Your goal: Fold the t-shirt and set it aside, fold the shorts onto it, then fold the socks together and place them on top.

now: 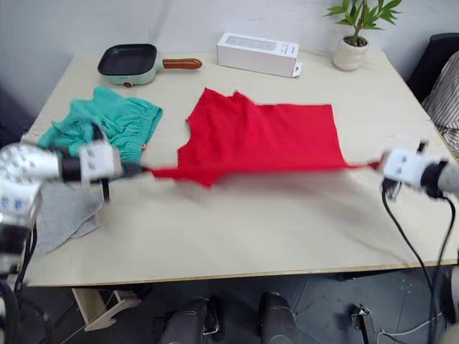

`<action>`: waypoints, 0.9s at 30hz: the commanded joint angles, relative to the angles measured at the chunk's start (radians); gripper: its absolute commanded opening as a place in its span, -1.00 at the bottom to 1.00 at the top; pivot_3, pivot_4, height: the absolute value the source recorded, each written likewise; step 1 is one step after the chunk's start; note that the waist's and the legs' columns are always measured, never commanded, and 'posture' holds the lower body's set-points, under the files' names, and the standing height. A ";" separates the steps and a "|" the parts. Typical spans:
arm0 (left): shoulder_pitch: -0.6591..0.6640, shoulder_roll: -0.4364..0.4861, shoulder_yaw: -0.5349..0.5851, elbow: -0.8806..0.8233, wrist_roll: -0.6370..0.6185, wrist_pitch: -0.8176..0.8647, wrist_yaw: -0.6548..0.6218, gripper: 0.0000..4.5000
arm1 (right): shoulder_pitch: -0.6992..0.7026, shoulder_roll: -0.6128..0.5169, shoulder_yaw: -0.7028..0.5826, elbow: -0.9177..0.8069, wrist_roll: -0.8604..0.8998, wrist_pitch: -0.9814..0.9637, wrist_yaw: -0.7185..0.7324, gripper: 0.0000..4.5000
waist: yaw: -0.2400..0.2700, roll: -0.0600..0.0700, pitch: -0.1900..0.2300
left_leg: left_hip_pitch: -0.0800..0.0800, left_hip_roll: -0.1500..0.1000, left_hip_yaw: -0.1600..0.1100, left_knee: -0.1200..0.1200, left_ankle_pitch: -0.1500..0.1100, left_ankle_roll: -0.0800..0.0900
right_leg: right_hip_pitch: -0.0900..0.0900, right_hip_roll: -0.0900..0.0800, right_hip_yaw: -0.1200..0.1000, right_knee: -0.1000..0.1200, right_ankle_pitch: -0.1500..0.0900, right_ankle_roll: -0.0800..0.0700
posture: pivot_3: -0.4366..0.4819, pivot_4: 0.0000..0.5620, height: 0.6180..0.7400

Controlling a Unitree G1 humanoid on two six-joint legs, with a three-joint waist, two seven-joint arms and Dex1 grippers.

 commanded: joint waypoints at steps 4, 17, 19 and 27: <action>0.389 -0.002 0.093 -0.472 -0.005 0.296 0.157 -1.00 | 0.506 -0.057 -0.217 -0.445 0.101 0.171 -0.071 -0.99 | 0.021 0.001 -0.001 | 0.019 0.000 0.001 0.000 -0.004 0.001 | 0.018 -0.001 0.007 -0.007 0.000 -0.001 | -0.05 -0.47 1.00; 0.447 0.115 0.222 -0.552 -0.207 0.581 0.003 -1.00 | 0.748 -0.054 -0.324 -0.614 0.172 0.273 0.028 -0.99 | 0.034 0.005 -0.005 | 0.032 0.011 0.001 -0.003 -0.015 -0.010 | 0.032 0.004 0.010 -0.019 -0.004 -0.008 | -0.05 -0.47 1.00; 0.369 0.129 0.205 -0.501 -0.232 0.596 -0.034 -1.00 | 0.704 -0.058 -0.312 -0.581 0.204 0.287 0.082 -0.99 | 0.038 0.005 -0.005 | 0.032 0.011 0.001 -0.003 -0.015 -0.010 | 0.032 0.005 0.010 -0.019 -0.005 -0.009 | -0.05 -0.47 1.00; 0.076 0.110 -0.002 -0.205 -0.186 0.624 -0.185 -1.00 | 0.469 -0.068 -0.206 -0.439 0.239 0.488 0.278 -0.99 | 0.037 0.006 -0.006 | 0.033 0.012 0.004 -0.002 -0.014 -0.009 | 0.030 0.007 0.011 -0.018 -0.005 -0.010 | -0.05 -0.47 1.00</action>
